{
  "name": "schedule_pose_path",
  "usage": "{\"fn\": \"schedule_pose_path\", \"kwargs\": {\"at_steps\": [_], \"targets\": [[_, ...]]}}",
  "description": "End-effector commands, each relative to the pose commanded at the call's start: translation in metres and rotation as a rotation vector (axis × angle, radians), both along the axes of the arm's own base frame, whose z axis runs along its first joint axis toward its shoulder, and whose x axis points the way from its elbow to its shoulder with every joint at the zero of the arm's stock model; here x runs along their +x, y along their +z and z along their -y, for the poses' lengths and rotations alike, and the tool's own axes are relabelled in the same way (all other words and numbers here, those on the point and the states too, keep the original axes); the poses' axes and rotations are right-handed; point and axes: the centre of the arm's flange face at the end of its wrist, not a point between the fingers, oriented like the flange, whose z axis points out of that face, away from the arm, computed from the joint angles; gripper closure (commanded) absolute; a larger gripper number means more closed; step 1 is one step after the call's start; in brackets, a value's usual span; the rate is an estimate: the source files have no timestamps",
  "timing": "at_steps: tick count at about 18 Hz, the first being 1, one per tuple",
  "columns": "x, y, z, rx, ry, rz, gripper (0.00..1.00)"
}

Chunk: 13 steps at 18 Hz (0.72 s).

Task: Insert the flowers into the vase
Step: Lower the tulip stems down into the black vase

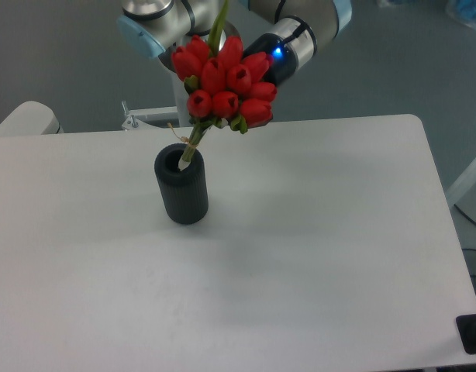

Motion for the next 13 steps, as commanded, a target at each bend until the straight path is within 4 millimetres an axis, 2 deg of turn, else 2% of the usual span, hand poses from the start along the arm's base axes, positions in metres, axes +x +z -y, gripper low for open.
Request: {"fn": "schedule_pose_path", "kwargs": {"at_steps": [10,13], "targets": [[0.0046,-0.003,0.0079,-0.004,0.015,0.002,0.85],[0.0081,-0.0107,0.0082,-0.01,0.014,0.013,0.85]]}}
